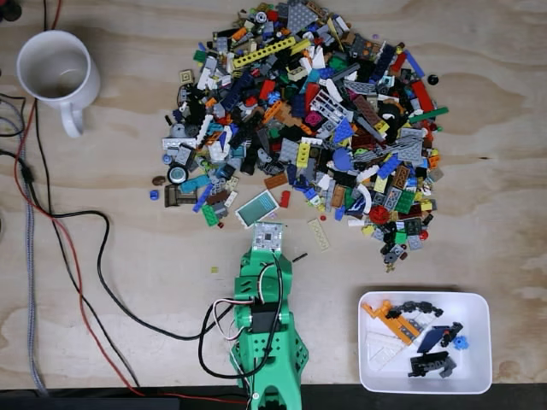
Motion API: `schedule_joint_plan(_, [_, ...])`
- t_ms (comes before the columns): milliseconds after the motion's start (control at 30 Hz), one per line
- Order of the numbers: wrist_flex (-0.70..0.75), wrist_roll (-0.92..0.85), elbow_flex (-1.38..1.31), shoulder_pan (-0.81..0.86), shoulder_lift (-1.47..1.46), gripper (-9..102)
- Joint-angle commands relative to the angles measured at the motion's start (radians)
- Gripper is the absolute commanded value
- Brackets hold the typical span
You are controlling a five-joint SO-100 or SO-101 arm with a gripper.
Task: Find the closest Lego and put it in the bin.
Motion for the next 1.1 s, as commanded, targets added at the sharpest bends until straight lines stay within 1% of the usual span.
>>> schedule_joint_plan(0, [-0.06,-0.032,0.02,0.0,0.003,0])
schedule_joint_plan(633, [-0.052,-0.02,0.011,0.0,0.003,0])
schedule_joint_plan(700, [-0.054,0.048,-0.051,-0.005,-0.051,1])
schedule_joint_plan(733, [-0.058,0.069,-0.098,-0.012,-0.124,2])
schedule_joint_plan(800, [-0.078,0.167,-0.225,-0.04,-0.325,6])
schedule_joint_plan(900, [-0.109,0.376,-0.416,-0.1,-0.617,16])
schedule_joint_plan(967, [-0.089,0.525,-0.552,-0.129,-0.805,17])
schedule_joint_plan(1067, [-0.046,0.736,-0.738,-0.17,-1.045,23])
